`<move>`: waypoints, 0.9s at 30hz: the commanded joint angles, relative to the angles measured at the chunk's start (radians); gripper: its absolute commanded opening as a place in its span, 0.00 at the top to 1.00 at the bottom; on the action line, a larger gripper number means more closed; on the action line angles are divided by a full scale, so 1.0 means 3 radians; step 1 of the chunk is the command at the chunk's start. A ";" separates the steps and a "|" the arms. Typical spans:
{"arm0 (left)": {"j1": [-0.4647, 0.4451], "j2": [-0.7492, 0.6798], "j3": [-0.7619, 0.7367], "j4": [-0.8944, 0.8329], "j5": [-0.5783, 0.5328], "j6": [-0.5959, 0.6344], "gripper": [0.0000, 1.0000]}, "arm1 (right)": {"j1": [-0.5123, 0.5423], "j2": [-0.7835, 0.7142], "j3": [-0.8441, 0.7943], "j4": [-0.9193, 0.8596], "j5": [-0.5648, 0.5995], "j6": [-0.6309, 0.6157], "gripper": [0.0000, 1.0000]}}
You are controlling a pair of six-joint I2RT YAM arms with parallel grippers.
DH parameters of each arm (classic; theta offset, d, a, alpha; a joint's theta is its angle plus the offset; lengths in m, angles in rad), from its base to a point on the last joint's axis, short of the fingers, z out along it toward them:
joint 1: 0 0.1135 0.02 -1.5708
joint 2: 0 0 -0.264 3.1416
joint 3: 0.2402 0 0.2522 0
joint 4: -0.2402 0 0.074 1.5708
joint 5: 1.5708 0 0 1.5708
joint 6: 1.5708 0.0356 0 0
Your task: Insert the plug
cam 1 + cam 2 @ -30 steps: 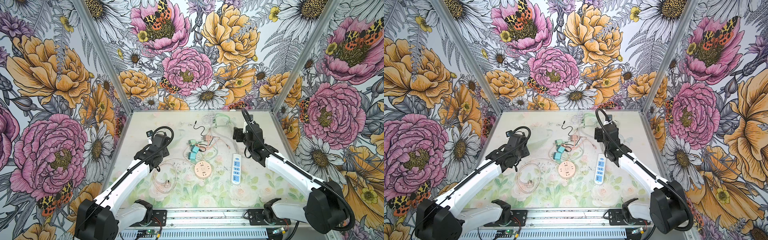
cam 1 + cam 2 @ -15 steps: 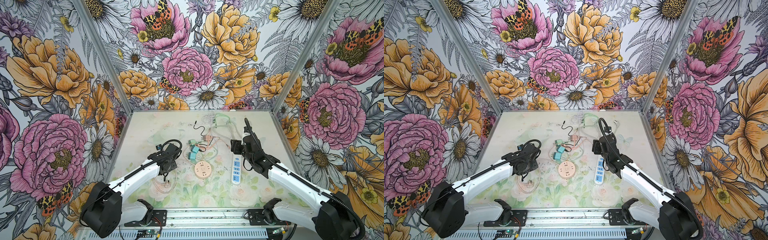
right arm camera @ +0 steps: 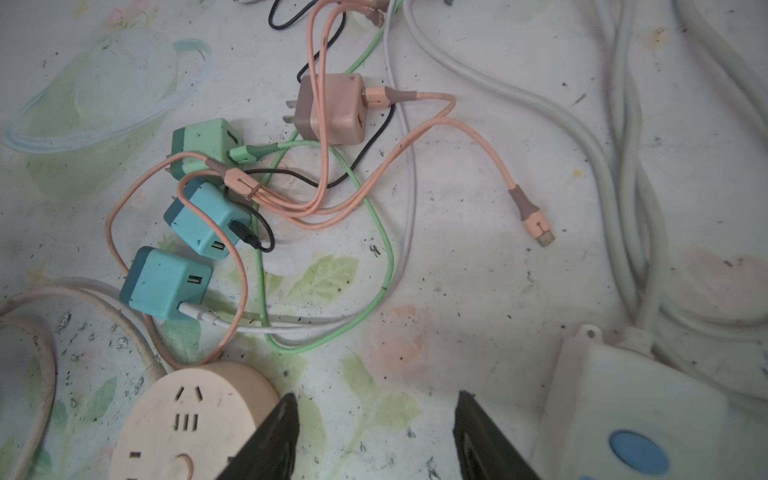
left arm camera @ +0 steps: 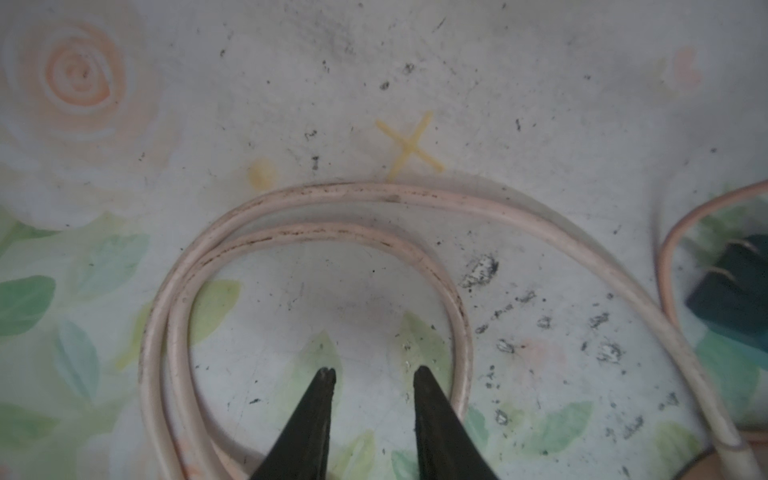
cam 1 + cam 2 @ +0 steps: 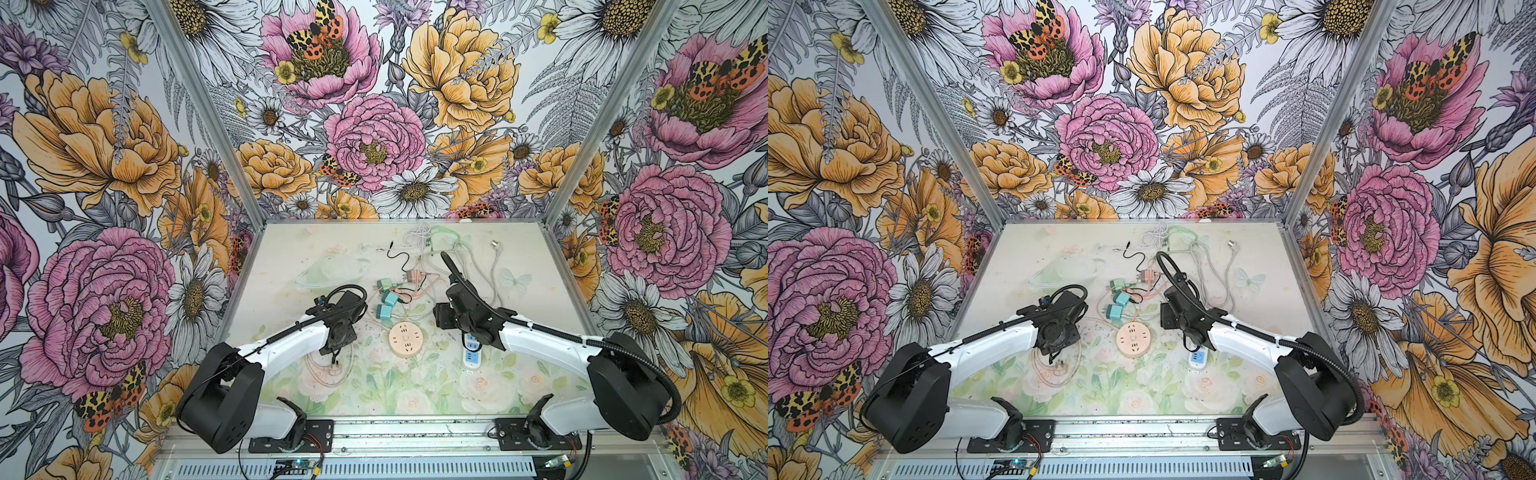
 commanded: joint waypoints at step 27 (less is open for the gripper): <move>0.0234 0.0184 -0.0016 0.0488 0.0282 0.0159 0.67 | 0.0140 0.0535 0.0111 0.0589 -0.0519 0.0384 0.42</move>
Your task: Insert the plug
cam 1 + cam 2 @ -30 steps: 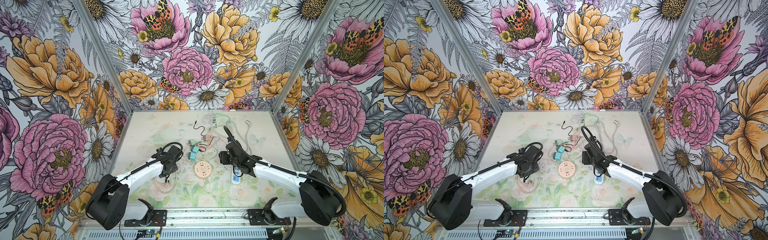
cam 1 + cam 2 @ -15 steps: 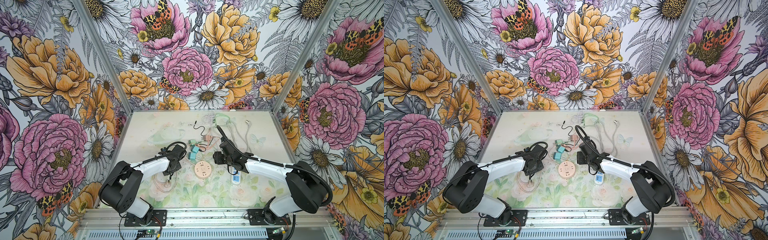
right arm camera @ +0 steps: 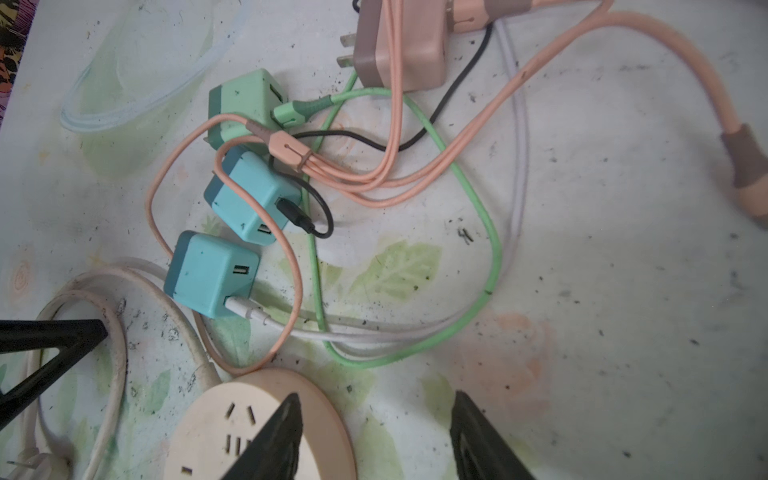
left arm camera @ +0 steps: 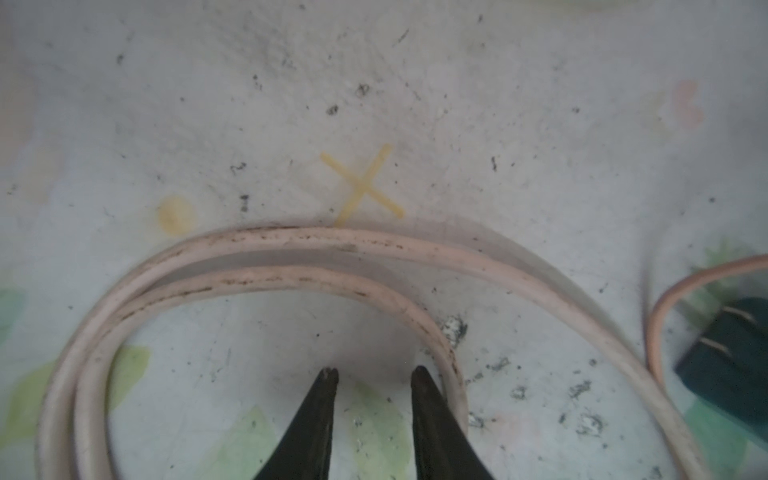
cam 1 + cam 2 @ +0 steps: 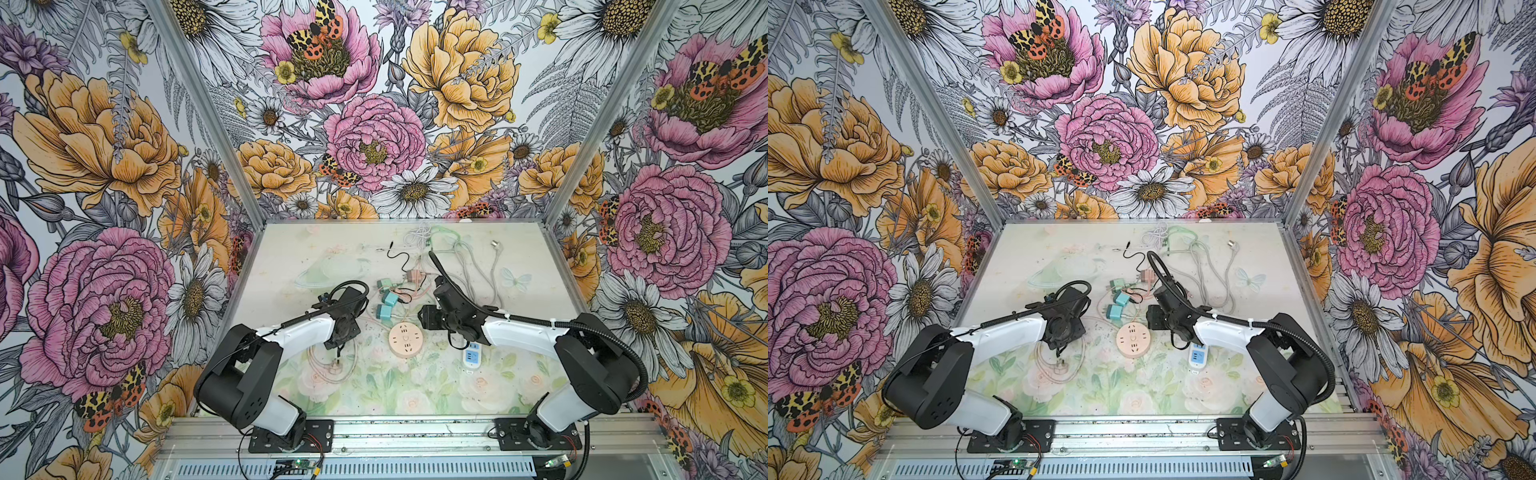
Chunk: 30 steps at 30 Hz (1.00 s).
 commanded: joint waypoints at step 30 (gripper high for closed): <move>0.1151 -0.0235 -0.0395 0.0629 0.0179 0.0403 0.65 | 0.0474 0.0377 0.0085 0.0204 -0.0255 0.0253 0.43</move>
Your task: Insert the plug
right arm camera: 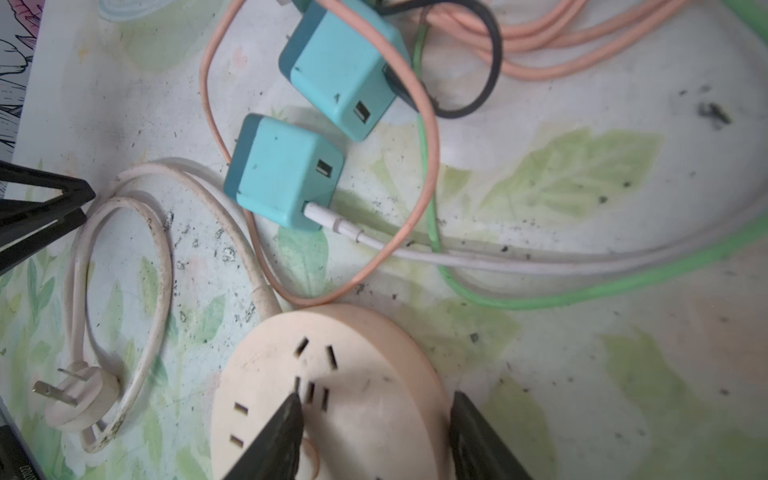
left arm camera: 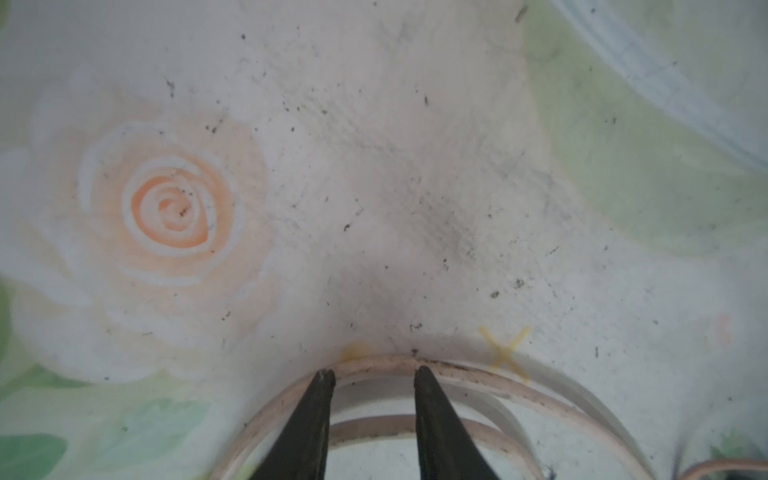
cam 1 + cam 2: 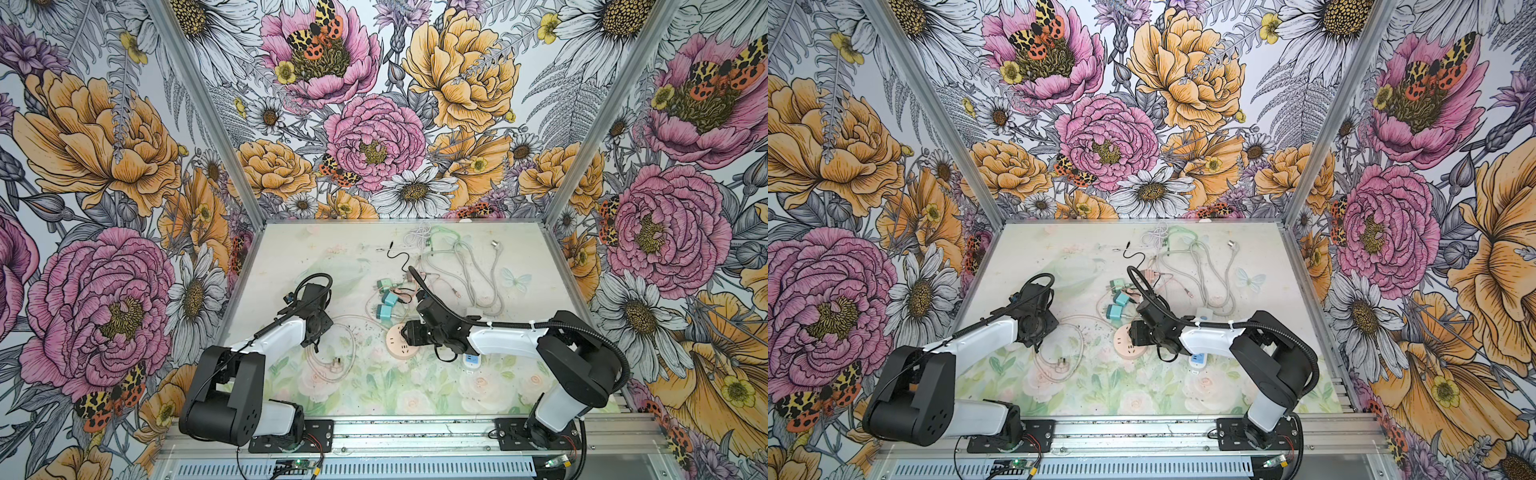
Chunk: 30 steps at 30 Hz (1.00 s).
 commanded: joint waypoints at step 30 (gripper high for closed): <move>-0.0495 0.0050 0.0259 -0.0154 0.0345 0.0025 0.60 | 0.0324 -0.0193 0.0198 0.0005 0.0229 -0.0105 0.42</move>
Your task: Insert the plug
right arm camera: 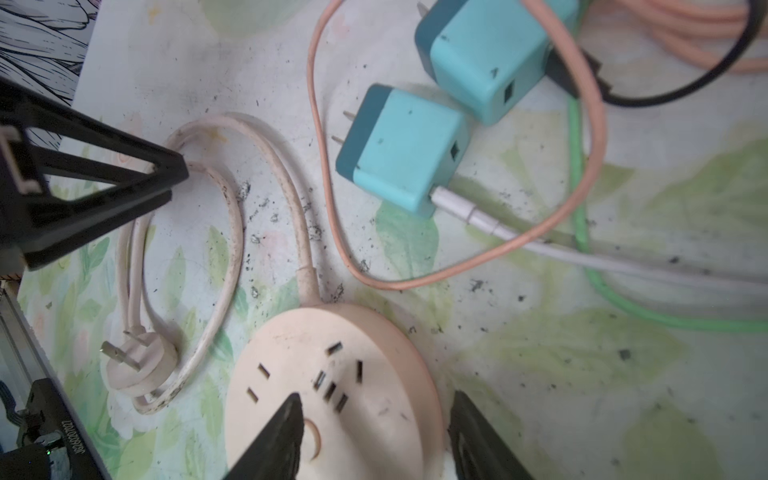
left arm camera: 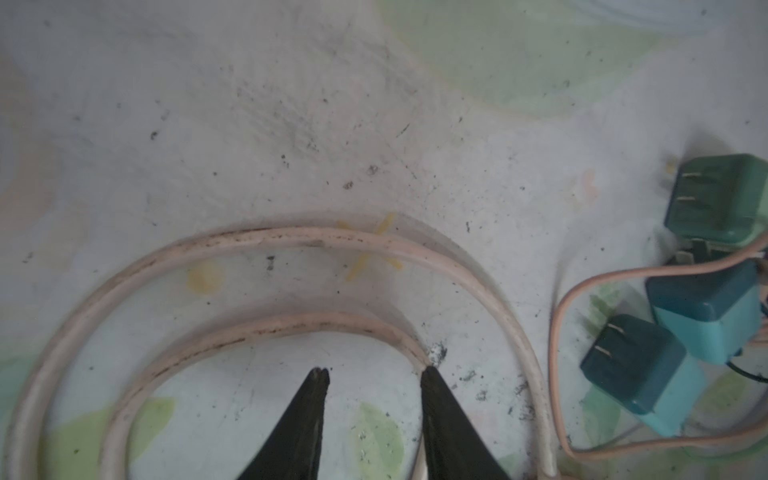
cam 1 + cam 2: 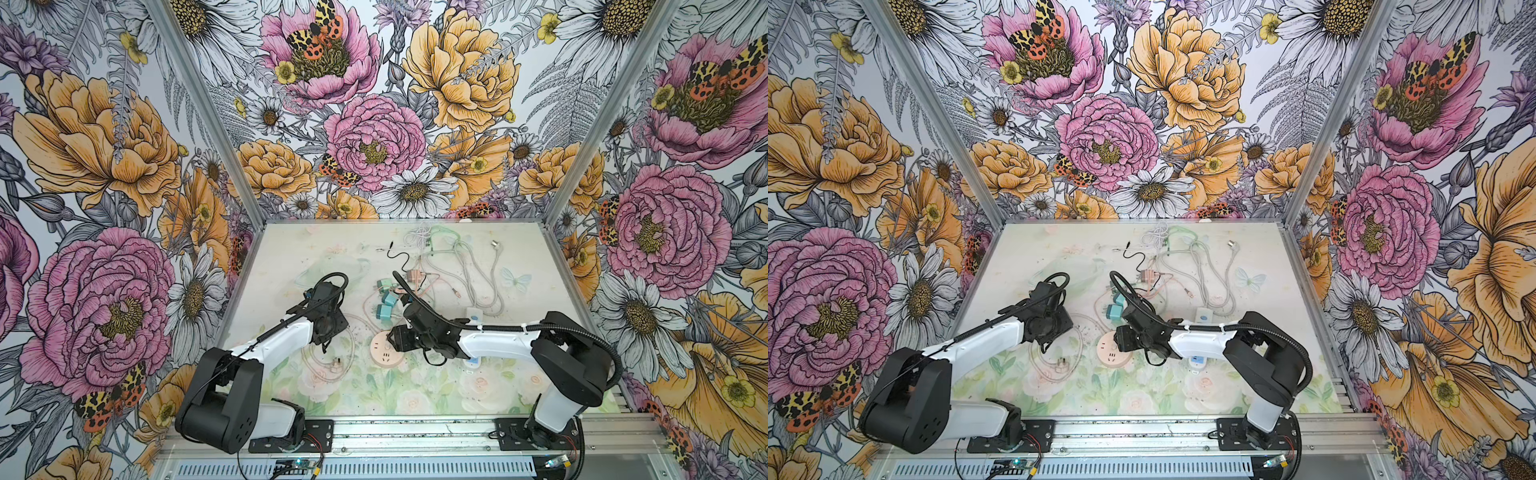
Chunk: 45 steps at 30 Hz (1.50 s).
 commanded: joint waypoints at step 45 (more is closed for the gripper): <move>-0.0233 0.0586 0.1529 -0.0141 0.0155 0.1674 0.61 | -0.1079 -0.1371 -0.0204 -0.0619 0.1165 -0.0688 0.35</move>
